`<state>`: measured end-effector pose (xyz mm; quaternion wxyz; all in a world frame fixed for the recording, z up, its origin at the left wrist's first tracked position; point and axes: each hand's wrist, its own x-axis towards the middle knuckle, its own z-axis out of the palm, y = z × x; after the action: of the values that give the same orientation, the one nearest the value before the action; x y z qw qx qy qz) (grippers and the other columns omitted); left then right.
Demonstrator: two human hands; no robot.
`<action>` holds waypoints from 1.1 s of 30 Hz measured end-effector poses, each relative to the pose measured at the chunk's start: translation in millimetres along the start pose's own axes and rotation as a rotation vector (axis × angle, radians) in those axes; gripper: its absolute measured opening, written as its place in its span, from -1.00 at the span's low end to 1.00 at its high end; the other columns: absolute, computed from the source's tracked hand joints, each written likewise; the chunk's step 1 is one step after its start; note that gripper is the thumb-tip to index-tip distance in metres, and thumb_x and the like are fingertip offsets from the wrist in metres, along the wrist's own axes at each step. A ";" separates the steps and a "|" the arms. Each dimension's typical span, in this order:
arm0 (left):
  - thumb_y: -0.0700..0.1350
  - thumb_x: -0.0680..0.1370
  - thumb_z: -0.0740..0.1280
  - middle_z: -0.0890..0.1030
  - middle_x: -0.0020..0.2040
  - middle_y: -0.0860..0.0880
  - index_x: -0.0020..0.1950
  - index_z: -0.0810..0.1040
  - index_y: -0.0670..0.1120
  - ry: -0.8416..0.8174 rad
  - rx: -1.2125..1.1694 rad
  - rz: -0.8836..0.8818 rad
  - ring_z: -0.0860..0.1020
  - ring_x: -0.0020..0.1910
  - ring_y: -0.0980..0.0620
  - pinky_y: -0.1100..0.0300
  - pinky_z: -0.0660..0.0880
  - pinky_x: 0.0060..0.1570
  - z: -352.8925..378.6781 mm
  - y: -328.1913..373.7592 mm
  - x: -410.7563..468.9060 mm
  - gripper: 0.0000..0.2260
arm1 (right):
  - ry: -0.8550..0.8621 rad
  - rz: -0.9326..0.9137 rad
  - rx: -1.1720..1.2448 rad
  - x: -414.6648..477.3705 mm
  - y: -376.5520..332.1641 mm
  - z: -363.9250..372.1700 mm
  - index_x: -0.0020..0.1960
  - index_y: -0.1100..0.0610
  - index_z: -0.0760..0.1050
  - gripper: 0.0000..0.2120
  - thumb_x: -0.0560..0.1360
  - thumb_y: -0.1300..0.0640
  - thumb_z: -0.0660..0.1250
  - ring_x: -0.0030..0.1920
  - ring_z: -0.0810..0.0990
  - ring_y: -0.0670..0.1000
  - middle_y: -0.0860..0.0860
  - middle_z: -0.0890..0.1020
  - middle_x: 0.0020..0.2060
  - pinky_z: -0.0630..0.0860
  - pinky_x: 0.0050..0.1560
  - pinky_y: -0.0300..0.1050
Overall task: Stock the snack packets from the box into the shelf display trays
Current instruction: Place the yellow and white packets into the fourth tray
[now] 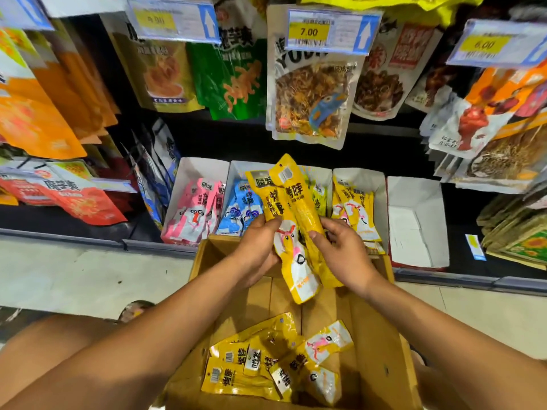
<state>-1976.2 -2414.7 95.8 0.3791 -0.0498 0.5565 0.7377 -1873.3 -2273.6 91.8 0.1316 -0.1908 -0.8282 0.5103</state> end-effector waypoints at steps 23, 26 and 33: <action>-0.26 0.63 0.36 0.70 0.18 -0.18 0.32 0.57 -0.20 -0.007 0.174 0.039 0.69 0.13 -0.20 -0.12 0.63 0.13 16.2 -8.7 8.9 -0.74 | -0.066 0.413 0.180 -0.7 -4.4 -30.4 0.00 0.21 0.56 -0.89 0.57 0.17 0.41 -0.55 0.49 -0.11 -0.15 0.58 -0.49 0.42 -0.46 -0.29; -0.20 0.52 0.40 0.68 0.22 -0.20 0.38 0.52 -0.18 -0.014 0.164 -0.020 0.65 0.19 -0.23 -0.23 0.55 0.27 20.8 -11.2 16.1 -0.58 | -0.019 0.451 0.174 -1.7 -2.1 -53.3 0.03 0.20 0.56 -0.90 0.57 0.18 0.40 -0.53 0.51 -0.07 -0.07 0.59 -0.32 0.38 -0.53 -0.29; -0.36 0.64 0.24 0.69 0.17 -0.25 0.30 0.56 -0.21 -0.027 0.225 -0.037 0.69 0.06 -0.24 -0.21 0.61 0.13 36.0 -19.6 26.1 -0.74 | 0.132 0.575 0.032 10.5 35.6 -131.7 -0.11 0.18 0.57 -0.86 0.58 0.14 0.39 -0.44 0.54 -0.01 0.09 0.61 -0.40 0.35 -0.46 -0.23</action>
<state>-1970.1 -2368.8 81.0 0.4033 -0.0073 0.6296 0.6640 -1821.9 -2149.7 118.8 0.0383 -0.4484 -0.7216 0.5260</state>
